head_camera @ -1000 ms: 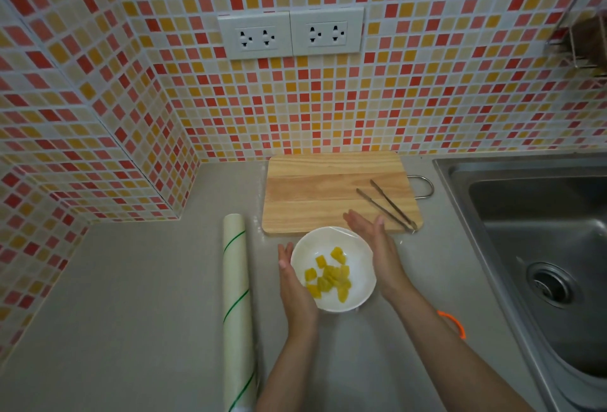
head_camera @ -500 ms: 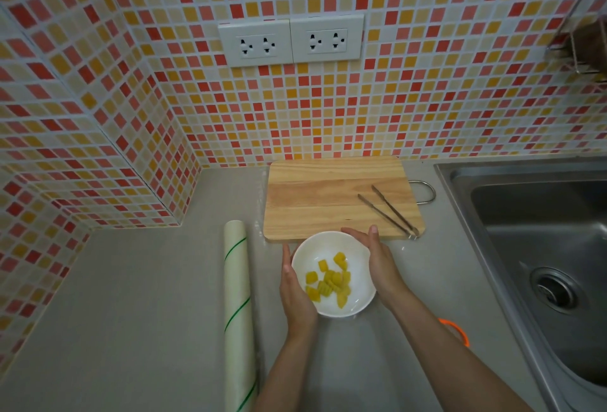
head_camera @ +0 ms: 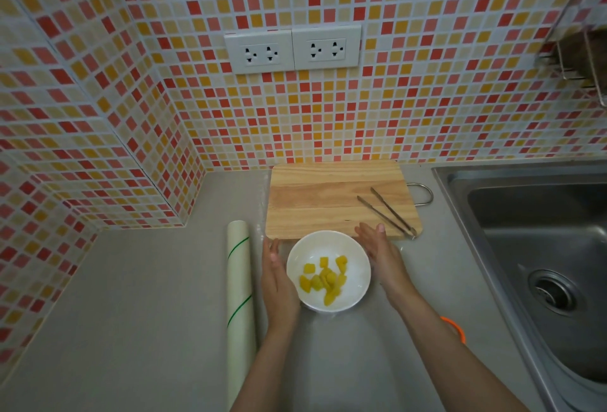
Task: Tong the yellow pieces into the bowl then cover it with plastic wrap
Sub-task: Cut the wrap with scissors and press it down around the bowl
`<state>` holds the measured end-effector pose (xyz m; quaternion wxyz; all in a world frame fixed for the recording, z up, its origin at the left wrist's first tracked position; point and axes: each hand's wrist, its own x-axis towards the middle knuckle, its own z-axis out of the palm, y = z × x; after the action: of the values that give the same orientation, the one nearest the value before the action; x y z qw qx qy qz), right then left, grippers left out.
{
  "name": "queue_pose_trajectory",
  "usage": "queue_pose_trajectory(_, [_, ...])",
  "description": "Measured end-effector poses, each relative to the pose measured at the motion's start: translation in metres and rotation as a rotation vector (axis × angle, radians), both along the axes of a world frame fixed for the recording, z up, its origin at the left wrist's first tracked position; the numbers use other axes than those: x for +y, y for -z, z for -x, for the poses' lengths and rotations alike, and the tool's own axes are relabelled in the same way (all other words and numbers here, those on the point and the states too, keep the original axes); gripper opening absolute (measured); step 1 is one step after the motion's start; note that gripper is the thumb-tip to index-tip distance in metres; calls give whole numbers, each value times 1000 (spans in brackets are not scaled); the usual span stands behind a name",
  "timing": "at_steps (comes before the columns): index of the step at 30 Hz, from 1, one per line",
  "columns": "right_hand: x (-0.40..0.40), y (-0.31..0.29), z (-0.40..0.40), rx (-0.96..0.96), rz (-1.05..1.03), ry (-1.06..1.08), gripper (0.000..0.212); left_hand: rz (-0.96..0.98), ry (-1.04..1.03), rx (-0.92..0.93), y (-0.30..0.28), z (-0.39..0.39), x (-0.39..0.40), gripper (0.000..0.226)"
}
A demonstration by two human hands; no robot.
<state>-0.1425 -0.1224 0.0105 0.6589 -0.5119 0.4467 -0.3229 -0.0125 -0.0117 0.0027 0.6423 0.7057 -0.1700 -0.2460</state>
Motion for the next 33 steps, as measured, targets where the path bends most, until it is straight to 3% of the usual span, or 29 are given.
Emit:
queue_pose_trajectory(6, [-2,-12,-13,-99,11,-149,72,43,37,-23,7,50,15,66])
queue_pose_trajectory(9, [2,-6,-17,-51,26,-180,60,90,21,19,8,43,7,51])
queue_pose_trajectory(14, [11,1,-21,-45,52,-28,35,109,-34,85,8,26,-10,44])
queue_pose_trajectory(20, [31,-3,-13,-44,19,38,39,40,33,53,9,-1,-14,42])
queue_pose_trajectory(25, [51,-6,9,13,177,188,31,113,-28,-4,6,-10,5,46])
queue_pose_trajectory(29, [31,-14,4,-18,152,93,48,197,-35,275,9,0,11,40])
queue_pose_trajectory(33, [18,-4,-12,-38,25,-89,43,176,-41,426,15,14,9,35])
